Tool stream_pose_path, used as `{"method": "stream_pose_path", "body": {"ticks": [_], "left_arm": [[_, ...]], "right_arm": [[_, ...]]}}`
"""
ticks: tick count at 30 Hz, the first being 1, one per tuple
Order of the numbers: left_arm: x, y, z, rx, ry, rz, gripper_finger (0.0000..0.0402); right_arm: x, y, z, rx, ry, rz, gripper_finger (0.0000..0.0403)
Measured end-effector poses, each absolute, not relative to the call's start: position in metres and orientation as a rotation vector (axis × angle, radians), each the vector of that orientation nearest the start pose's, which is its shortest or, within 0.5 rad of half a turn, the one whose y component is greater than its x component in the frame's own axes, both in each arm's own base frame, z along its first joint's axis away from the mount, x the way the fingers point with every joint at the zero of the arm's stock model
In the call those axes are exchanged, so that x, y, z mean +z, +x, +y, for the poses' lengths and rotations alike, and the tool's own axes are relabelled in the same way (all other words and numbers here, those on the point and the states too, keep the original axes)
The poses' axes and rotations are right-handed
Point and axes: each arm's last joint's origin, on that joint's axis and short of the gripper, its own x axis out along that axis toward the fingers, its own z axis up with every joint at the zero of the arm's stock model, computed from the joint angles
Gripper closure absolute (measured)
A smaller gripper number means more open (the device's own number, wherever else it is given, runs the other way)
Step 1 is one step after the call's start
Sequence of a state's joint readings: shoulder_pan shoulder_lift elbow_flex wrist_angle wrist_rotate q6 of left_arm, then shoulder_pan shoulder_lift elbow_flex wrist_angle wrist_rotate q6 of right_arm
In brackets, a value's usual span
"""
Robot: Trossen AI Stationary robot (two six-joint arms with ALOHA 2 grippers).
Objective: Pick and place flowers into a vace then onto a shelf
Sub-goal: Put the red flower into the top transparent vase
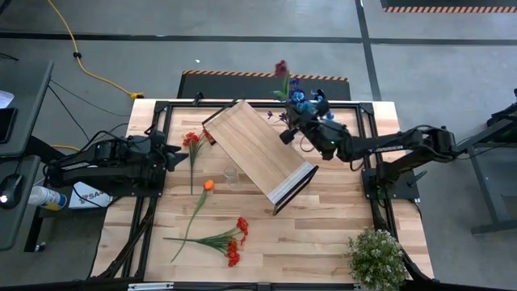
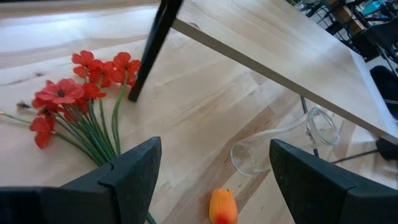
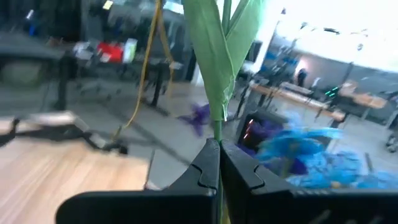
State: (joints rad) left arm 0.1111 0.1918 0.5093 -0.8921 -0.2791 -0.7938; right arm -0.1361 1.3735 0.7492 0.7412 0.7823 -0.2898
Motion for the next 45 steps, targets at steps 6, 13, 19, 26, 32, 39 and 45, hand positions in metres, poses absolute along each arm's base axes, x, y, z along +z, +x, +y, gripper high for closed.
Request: {"method": "stream_pose_path", "body": {"ticks": [6, 13, 19, 26, 32, 39, 45], "left_arm": [[0.235, 0.054, 0.014, 0.578, -0.717, 0.397, 0.0069], [0.235, 0.054, 0.014, 0.58, -0.716, 0.396, 0.0069], [0.235, 0.054, 0.014, 0.58, -0.716, 0.396, 0.0069], [0.235, 0.054, 0.014, 0.58, -0.716, 0.394, 0.0069], [0.236, 0.054, 0.014, 0.578, -0.718, 0.386, 0.0069], [0.236, 0.054, 0.014, 0.579, -0.74, 0.383, 0.0069], [0.236, 0.054, 0.014, 0.573, -0.743, 0.387, 0.0069]], "right_arm": [[0.278, 0.279, -0.051, -0.952, -0.299, -0.034, 0.0403], [0.278, 0.28, -0.052, -0.953, -0.315, -0.009, 0.0403], [0.27, 0.279, -0.056, -0.952, -0.278, 0.021, 0.0403], [0.264, 0.277, -0.06, -0.934, -0.245, 0.004, 0.0403], [0.265, 0.277, -0.061, -0.94, -0.283, -0.003, 0.0403], [0.265, 0.277, -0.066, -0.925, -0.305, 0.002, 0.0403], [0.263, 0.278, -0.071, -0.9, -0.321, 0.0, 0.0403]]}}
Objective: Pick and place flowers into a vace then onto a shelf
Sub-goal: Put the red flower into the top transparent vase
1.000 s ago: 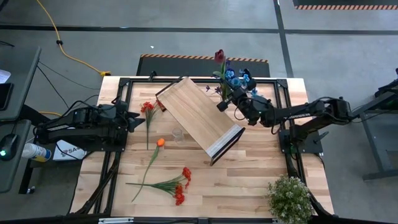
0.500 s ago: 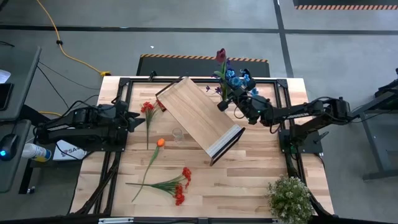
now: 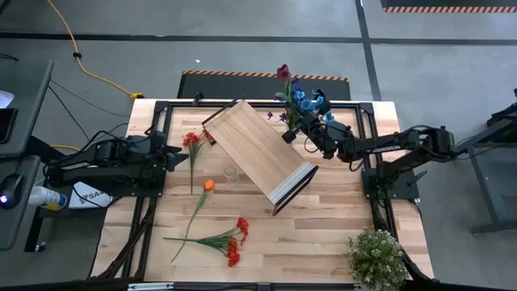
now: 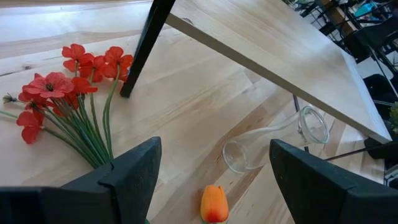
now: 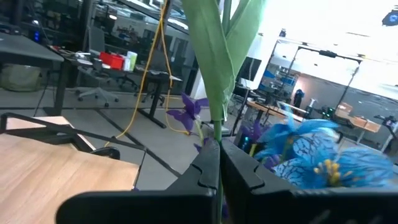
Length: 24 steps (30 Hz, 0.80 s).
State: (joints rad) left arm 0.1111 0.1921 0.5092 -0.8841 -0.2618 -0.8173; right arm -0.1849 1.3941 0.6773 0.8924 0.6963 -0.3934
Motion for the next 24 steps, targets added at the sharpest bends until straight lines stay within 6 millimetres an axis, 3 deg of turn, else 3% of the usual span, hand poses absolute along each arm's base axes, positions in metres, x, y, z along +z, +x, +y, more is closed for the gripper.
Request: {"method": "stream_pose_path", "body": {"ticks": [8, 16, 24], "left_arm": [[0.236, 0.054, 0.014, 0.57, -0.743, 0.389, 0.0069], [0.236, 0.054, 0.014, 0.57, -0.744, 0.389, 0.0069], [0.236, 0.054, 0.014, 0.57, -0.743, 0.389, 0.0069]], "right_arm": [[0.251, 0.289, -0.076, -0.898, -0.352, -0.033, 0.0403], [0.251, 0.289, -0.076, -0.933, -0.444, 0.008, 0.0403], [0.244, 0.291, -0.076, -0.905, -0.418, 0.052, 0.0403]]}}
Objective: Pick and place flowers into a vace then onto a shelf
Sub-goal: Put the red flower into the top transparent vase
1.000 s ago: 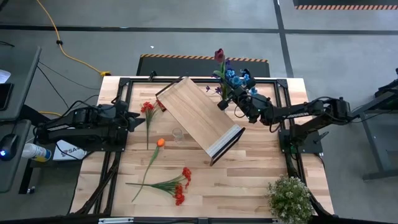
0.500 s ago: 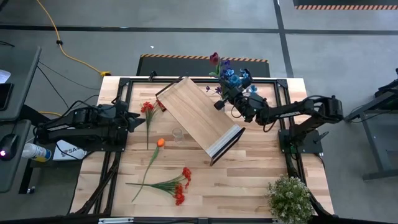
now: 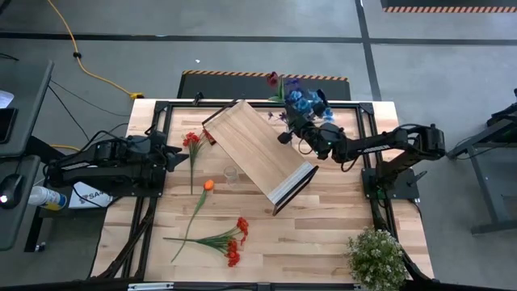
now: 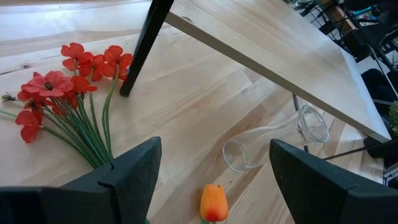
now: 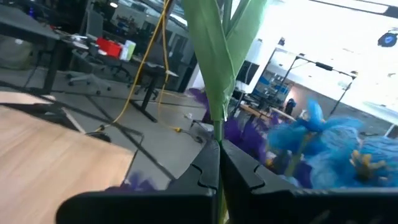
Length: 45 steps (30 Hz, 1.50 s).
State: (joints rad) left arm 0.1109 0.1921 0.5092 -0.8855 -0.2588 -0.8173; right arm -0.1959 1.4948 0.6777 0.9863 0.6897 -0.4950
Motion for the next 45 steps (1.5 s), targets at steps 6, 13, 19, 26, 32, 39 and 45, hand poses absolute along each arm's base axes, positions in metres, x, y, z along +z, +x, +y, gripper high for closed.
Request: {"method": "stream_pose_path", "body": {"ticks": [6, 13, 19, 26, 32, 39, 45], "left_arm": [[0.236, 0.054, 0.014, 0.57, -0.743, 0.389, 0.0069], [0.236, 0.054, 0.014, 0.57, -0.743, 0.389, 0.0069], [0.236, 0.054, 0.014, 0.57, -0.743, 0.389, 0.0069], [0.236, 0.054, 0.014, 0.57, -0.744, 0.388, 0.0069], [0.236, 0.054, 0.014, 0.57, -0.744, 0.389, 0.0069], [0.236, 0.055, 0.014, 0.57, -0.744, 0.388, 0.0069], [0.236, 0.054, 0.014, 0.57, -0.744, 0.388, 0.0069]], "right_arm": [[0.243, 0.291, -0.077, -0.895, -0.413, 0.064, 0.0403], [0.237, 0.292, -0.077, -0.884, -0.366, 0.096, 0.0403], [0.237, 0.292, -0.077, -0.881, -0.332, 0.085, 0.0403], [0.238, 0.292, -0.076, -0.88, -0.325, 0.064, 0.0403], [0.24, 0.292, -0.076, -0.886, -0.321, 0.05, 0.0403], [0.237, 0.292, -0.075, -0.889, -0.287, 0.062, 0.0403], [0.234, 0.293, -0.067, -0.947, -0.287, 0.103, 0.0403]]}}
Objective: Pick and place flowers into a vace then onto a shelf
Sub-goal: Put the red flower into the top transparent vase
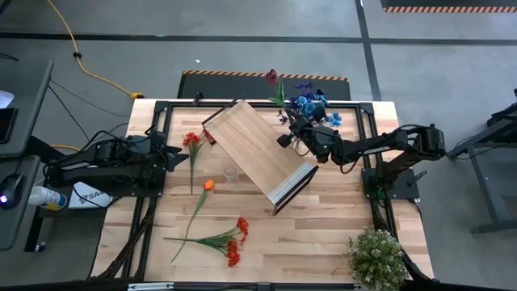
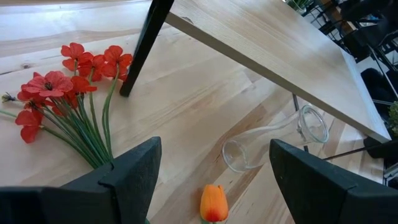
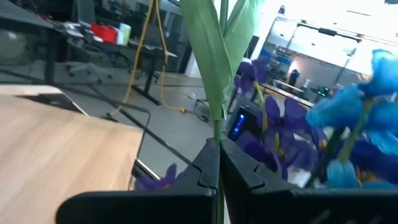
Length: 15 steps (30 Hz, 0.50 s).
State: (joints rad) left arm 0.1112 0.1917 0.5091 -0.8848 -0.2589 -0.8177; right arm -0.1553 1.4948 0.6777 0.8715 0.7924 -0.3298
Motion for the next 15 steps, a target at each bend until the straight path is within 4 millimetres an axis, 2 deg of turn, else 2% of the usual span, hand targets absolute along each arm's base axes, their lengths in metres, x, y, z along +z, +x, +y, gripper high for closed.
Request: {"method": "stream_pose_path", "body": {"ticks": [15], "left_arm": [[0.236, 0.054, 0.014, 0.569, -0.736, 0.391, 0.0069]], "right_arm": [[0.229, 0.293, -0.043, -1.035, -0.226, 0.129, 0.0402]]}}
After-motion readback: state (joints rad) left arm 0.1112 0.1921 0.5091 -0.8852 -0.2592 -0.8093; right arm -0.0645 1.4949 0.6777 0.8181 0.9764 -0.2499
